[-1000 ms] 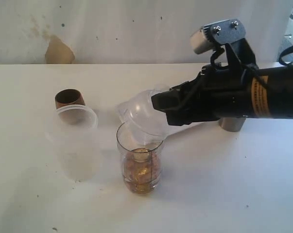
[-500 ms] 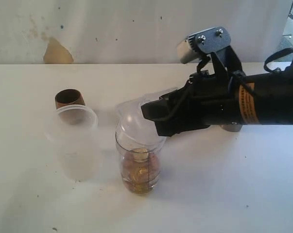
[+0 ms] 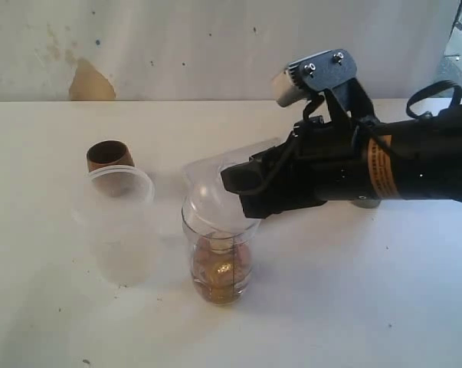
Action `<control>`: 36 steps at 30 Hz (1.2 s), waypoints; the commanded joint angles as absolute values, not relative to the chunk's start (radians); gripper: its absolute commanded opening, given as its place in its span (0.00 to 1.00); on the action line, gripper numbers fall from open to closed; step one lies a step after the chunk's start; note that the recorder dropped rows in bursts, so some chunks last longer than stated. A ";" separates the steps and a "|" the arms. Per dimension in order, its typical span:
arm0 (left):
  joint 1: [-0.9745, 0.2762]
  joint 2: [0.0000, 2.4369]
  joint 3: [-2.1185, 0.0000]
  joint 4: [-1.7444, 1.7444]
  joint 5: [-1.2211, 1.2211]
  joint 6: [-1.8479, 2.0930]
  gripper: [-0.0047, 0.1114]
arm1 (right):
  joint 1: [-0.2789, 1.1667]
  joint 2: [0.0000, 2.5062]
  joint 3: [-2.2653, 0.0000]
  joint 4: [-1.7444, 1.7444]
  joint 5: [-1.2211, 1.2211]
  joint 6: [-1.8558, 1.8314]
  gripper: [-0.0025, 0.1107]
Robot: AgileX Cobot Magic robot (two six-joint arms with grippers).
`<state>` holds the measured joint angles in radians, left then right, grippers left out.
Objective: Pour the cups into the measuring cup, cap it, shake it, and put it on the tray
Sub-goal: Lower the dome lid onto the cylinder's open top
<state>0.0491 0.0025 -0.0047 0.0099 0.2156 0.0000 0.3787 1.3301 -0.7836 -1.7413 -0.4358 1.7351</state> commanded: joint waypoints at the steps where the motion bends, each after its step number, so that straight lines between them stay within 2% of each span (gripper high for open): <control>1: 0.048 0.000 0.000 0.008 0.211 0.000 0.04 | 0.380 1.345 -0.781 -1.744 -0.415 1.723 0.02; 6: 0.048 0.000 0.000 0.008 0.211 0.000 0.04 | 0.380 1.345 -0.781 -1.744 -0.430 1.723 0.03; 8: 0.048 0.000 0.000 0.008 0.211 0.000 0.04 | 0.380 1.345 -0.781 -1.744 -0.443 1.723 0.06; 11: 0.048 0.000 0.000 0.008 0.211 0.000 0.04 | 0.380 1.345 -0.783 -1.744 -0.475 1.723 0.18; 17: 0.048 0.000 0.000 0.008 0.211 0.000 0.04 | 0.380 1.345 -0.783 -1.744 -0.471 1.731 0.55; 20: 0.048 0.000 0.000 0.008 0.211 0.000 0.04 | 0.380 1.345 -0.789 -1.744 -0.476 1.731 0.65; 33: 0.048 0.000 0.000 0.008 0.211 0.000 0.04 | 0.380 1.276 -0.825 -1.744 -0.494 1.733 0.67; 35: 0.048 0.000 0.000 0.008 0.211 0.000 0.04 | 0.380 1.267 -0.825 -1.744 -0.496 1.755 0.64; 36: 0.048 0.000 0.000 0.008 0.211 0.000 0.04 | 0.380 1.267 -0.825 -1.744 -0.492 1.758 0.55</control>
